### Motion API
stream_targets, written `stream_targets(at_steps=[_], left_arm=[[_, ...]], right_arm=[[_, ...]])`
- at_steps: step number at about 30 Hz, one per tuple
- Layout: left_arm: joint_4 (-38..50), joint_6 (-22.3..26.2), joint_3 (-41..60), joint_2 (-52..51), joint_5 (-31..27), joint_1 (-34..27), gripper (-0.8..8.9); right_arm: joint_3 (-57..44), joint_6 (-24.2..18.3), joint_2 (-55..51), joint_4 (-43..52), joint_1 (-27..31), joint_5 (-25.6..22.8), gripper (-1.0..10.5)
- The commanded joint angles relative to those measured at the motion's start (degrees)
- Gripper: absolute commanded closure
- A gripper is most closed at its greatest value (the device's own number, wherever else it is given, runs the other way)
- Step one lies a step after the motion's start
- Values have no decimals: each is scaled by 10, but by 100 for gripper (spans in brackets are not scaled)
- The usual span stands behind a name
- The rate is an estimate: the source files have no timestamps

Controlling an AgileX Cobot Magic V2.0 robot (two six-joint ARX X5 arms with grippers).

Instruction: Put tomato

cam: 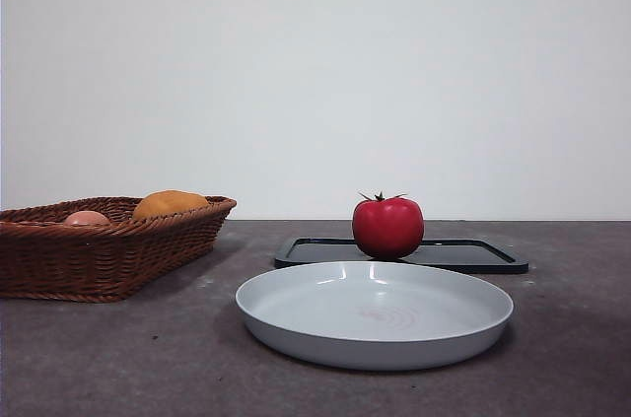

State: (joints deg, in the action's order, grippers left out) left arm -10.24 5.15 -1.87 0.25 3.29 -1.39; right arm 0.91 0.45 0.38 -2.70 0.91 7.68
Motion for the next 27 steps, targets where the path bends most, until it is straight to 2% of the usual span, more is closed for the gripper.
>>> stream_targets(at_steps=[1,7,27], left_arm=[[-5,-3,12,-1,0,-1,805],[-5,-3,12,-1,0,-1,805],[-5,-3,12,-1,0,-1,805]], right_arm=[[-3,8,-2,-9,-1,-5,935],[-3,8,-2,-73,-1,-5,935],[-3,10,-2,-63,-1,-2,935]])
